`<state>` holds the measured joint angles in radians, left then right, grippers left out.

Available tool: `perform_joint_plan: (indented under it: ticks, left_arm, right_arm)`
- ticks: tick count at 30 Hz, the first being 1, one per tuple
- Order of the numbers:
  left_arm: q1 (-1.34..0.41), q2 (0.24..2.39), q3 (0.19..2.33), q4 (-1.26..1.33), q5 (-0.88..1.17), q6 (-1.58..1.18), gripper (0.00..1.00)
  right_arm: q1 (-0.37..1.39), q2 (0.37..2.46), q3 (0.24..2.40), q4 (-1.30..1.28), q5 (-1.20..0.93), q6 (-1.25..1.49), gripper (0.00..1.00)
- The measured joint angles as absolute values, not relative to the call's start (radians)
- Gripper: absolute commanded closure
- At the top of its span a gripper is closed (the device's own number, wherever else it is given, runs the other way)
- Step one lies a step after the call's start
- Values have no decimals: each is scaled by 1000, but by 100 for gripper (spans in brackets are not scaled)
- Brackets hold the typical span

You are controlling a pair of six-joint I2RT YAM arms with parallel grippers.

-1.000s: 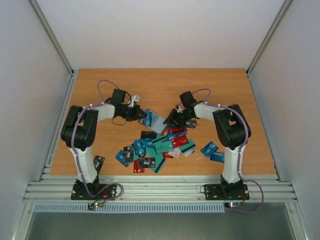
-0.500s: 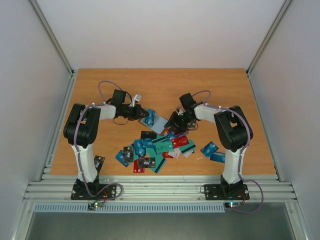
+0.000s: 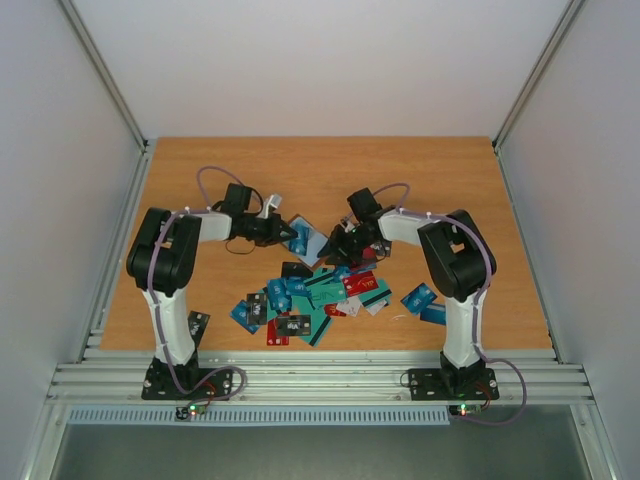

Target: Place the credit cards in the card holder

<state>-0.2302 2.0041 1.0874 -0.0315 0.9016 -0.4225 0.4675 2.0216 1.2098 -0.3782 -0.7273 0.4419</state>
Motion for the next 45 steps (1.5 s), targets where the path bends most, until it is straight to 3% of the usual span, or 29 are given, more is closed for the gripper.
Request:
perform_joint_plan:
  ticks: [19,45]
  left_arm:
    - [-193,1897,1149,-130,773,-437,100]
    - [-137,1941,929,246,725,-666,100]
  right_arm:
    - [422,2248,1584,-502,-717,391,70]
    - [429,2271,1615,-524,-739,387,71]
